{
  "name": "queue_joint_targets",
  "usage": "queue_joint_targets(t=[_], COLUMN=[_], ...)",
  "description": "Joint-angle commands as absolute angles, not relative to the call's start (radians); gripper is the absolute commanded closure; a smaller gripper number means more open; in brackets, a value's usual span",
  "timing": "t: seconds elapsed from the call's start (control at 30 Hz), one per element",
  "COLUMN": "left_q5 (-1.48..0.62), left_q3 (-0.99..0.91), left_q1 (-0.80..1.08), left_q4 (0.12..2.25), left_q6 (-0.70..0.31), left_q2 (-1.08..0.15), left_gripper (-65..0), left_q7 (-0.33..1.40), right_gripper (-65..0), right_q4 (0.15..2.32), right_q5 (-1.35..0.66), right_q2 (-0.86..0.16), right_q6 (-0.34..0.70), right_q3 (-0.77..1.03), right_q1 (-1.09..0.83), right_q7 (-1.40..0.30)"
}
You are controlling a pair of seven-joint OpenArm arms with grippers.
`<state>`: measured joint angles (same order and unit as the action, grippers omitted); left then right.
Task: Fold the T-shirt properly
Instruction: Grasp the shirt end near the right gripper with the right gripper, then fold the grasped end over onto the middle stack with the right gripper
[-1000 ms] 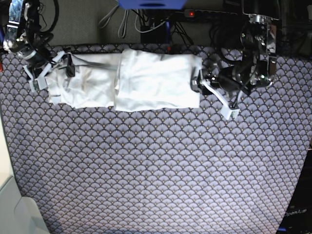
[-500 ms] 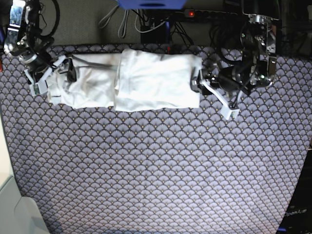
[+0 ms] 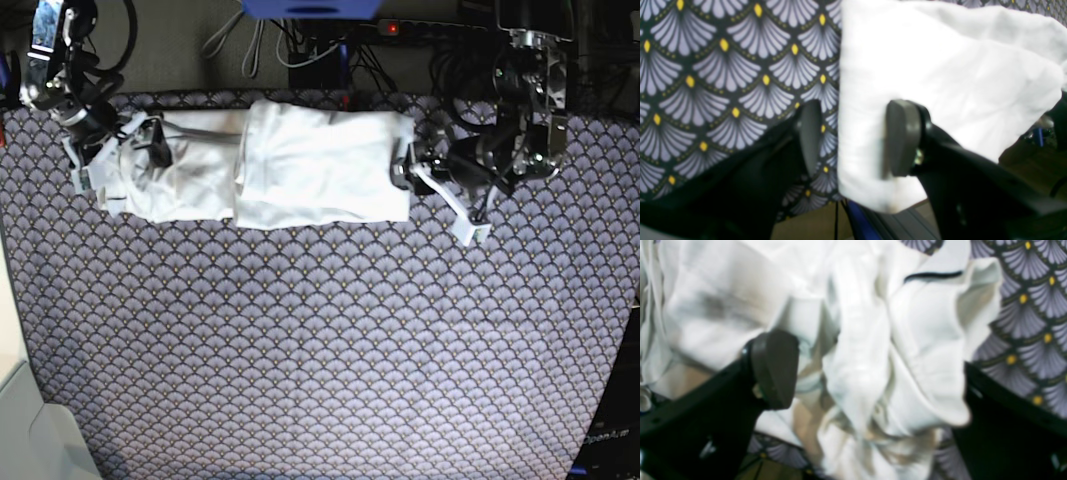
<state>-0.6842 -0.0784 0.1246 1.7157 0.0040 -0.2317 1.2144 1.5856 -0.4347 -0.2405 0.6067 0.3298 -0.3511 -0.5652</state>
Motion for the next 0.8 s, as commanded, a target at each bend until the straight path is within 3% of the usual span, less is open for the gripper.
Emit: queue_joint_targets(t=[0.0,0.1,0.33,0.5,0.7,0.77], left_q5=[-0.699,-0.699,-0.700,-0.693,-0.700,-0.704], left_q3=[-0.082,-0.082,-0.082,-0.082,-0.077,-0.074], left_q1=[0.114,0.114,0.114,0.117,0.114,0.114], left_q4=[1.732,1.732,1.732,1.732,1.675,1.653], left_q6=[0.004,0.004,0.004,0.004,-0.001,-0.002], left_q2=[-0.236,-0.236,-0.236,-0.236,-0.237,-0.237], left_gripper=[-31.6,-31.6,-31.6,-30.5,-13.4,-13.2], left_q7=[1.208,1.208,1.208,1.208,1.208,1.208], right_gripper=[-46.4,-35.8,-1.4,0.0,0.0,0.0], right_q4=[1.596,1.564,1.500,1.561,1.784,1.863], right_q5=[-0.452,-0.452,-0.452,-0.450,-0.452,-0.452], right_q2=[-0.254,-0.257,-0.260,-0.262,-0.254,-0.251], right_q6=[0.615,0.615,0.615,0.615,0.615,0.615], right_q3=[0.332,0.305,0.291,0.292,0.288,0.286], right_q1=[-0.351,-0.346,-0.314,-0.320,-0.407,-0.438], right_q7=[-0.544,-0.544,-0.544,-0.544,-0.542,-0.542])
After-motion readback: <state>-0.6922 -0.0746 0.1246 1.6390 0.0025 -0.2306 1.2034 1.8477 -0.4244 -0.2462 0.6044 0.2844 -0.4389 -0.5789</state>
